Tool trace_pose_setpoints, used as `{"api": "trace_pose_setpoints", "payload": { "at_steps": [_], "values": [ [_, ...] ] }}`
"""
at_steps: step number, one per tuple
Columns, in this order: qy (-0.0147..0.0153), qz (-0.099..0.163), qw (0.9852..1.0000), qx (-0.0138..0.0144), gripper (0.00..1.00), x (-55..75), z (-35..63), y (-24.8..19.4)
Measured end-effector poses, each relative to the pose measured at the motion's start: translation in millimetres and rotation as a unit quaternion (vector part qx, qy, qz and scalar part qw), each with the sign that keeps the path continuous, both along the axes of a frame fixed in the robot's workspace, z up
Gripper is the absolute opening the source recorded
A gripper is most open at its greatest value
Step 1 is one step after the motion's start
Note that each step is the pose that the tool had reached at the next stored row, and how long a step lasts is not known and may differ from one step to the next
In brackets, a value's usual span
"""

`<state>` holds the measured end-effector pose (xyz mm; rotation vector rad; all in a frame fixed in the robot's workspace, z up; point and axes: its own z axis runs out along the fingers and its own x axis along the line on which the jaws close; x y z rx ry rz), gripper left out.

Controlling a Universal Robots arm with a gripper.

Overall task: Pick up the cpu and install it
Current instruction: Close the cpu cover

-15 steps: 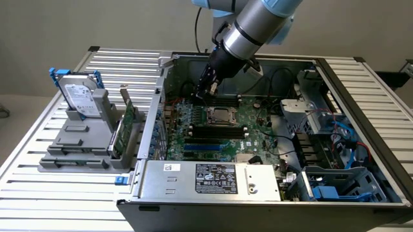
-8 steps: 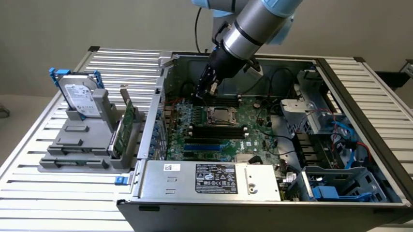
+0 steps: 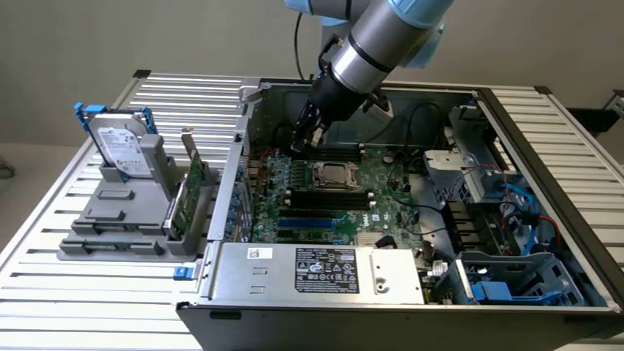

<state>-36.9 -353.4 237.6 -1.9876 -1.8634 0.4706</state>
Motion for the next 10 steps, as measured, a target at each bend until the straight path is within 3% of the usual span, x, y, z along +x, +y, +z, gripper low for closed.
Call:
{"api": "trace_pose_setpoints", "payload": {
  "at_steps": [6, 8, 10],
  "values": [
    [-0.0001, -0.041, 0.9992, -0.0010, 0.11, -0.1, 0.0, -0.2],
    [-0.0009, -0.053, 0.9986, -0.0038, 0.11, 0.0, 0.0, -0.2],
    [-0.0028, -0.063, 0.9980, -0.0091, 0.11, 0.0, -0.1, -0.1]
  ]
}}
